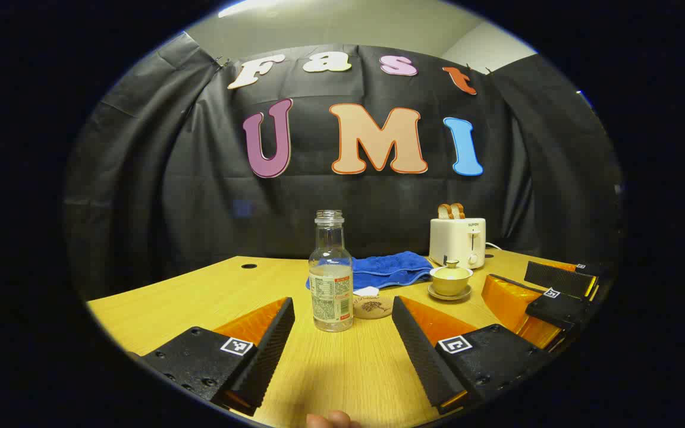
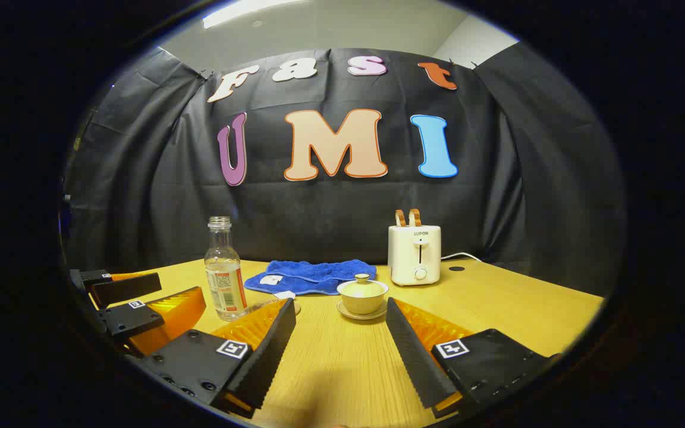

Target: Open the teacup lid with one hand, grasp the water bottle and pour water into the teacup with the other hand; after pouring, place the water bottle on the coaster and then close the teacup lid.

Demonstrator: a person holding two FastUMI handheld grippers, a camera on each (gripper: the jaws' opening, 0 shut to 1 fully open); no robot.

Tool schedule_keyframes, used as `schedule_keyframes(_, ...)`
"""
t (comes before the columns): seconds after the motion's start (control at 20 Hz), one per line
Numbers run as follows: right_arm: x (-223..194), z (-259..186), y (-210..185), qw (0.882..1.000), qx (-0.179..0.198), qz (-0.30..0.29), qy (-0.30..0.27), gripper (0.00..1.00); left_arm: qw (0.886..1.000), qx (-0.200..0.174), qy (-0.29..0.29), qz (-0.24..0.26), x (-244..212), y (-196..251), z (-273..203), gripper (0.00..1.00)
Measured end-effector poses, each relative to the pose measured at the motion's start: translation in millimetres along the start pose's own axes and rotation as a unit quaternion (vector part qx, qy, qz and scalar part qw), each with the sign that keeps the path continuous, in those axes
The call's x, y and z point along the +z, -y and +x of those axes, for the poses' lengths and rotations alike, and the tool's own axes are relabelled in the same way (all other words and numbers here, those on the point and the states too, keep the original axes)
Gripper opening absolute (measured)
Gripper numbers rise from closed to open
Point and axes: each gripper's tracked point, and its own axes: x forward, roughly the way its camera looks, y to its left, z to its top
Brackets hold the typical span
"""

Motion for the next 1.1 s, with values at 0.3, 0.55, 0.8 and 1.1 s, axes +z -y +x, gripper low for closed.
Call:
schedule_keyframes(0.3,-0.2,0.1,-0.1,1.0,-0.001,0.0,0.0,0.97,1.0,0.0,0.0,0.0,-0.6,-0.3,1.0,0.97)
schedule_keyframes(0.55,0.1,0.3,-0.3,1.0,-0.001,0.0,0.0,0.98,1.0,0.002,0.001,0.0,-0.6,-0.6,0.8,0.96)
schedule_keyframes(0.8,-0.4,0.9,-0.4,1.0,-0.001,0.0,0.0,0.97,1.0,0.003,0.001,0.0,-0.9,-1.0,-0.1,0.97)
schedule_keyframes(1.1,-0.6,1.4,0.2,1.0,-0.001,0.0,0.001,0.97,1.0,0.003,0.001,0.0,-1.4,-1.0,0.7,0.97)
